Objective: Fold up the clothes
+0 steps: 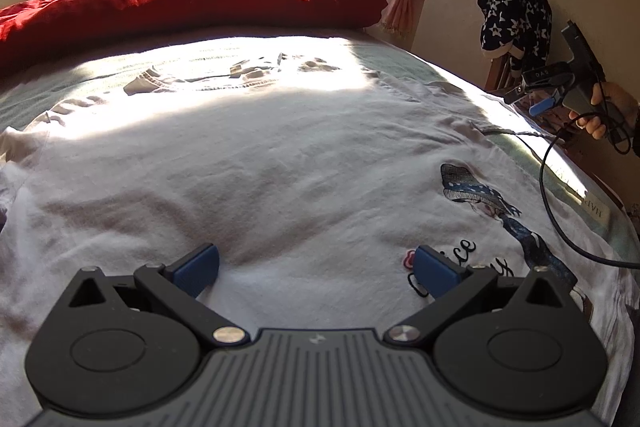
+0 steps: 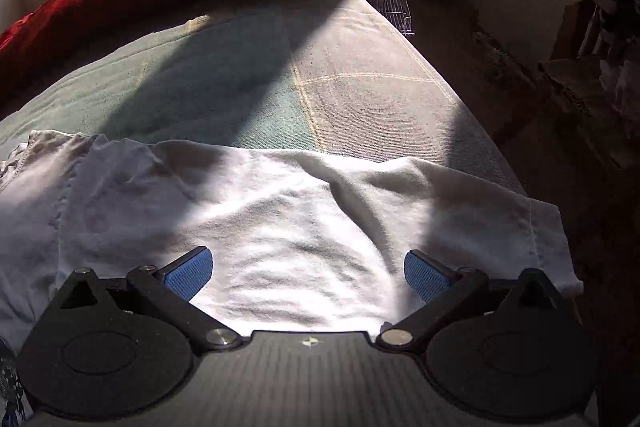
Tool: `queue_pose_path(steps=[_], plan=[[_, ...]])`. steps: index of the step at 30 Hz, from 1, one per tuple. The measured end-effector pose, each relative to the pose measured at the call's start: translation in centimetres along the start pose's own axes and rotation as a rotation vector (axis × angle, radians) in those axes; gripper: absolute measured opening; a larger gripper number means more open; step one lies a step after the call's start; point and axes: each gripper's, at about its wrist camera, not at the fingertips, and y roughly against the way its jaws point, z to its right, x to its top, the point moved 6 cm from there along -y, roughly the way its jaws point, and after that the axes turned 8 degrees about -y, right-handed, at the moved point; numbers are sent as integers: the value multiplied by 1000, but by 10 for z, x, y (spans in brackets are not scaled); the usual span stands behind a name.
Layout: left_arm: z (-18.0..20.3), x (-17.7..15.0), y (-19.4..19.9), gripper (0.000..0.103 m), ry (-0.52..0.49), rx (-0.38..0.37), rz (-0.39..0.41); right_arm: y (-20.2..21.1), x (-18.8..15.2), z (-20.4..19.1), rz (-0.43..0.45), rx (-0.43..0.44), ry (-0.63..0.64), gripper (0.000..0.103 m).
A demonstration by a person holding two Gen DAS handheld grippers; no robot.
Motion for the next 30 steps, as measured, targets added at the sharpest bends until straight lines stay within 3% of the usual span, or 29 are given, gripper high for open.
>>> queue_pose_path(steps=[3,10,15,19,21,26,29,30], plan=[[1,0,0,102,-4,1,1,-23,11,-2,8,48,-67,103],[-1,-1,1,102,8,-11,5,-28,-2,2,-121,-37,-20,103],[0,-1,0,102,0,-4,3,-19,33,-6,9,66,-115,103],[-1,-1,0,102,0,-5,6,-58,37,-2,-22,3,-152,103],[-1,-1,0,102,1,-6,7,-68,38,3,28,-33,-91,103],[0,-1,0,102,-3,-3,7,-54,50,15,62,-54,-132,103],[0,-1,0,102,-5,-3,7,-35,48,7,66,18,-114,103],[0,-1,0,102,-4,-3,7,-32,43,6,50,0,-95,103]])
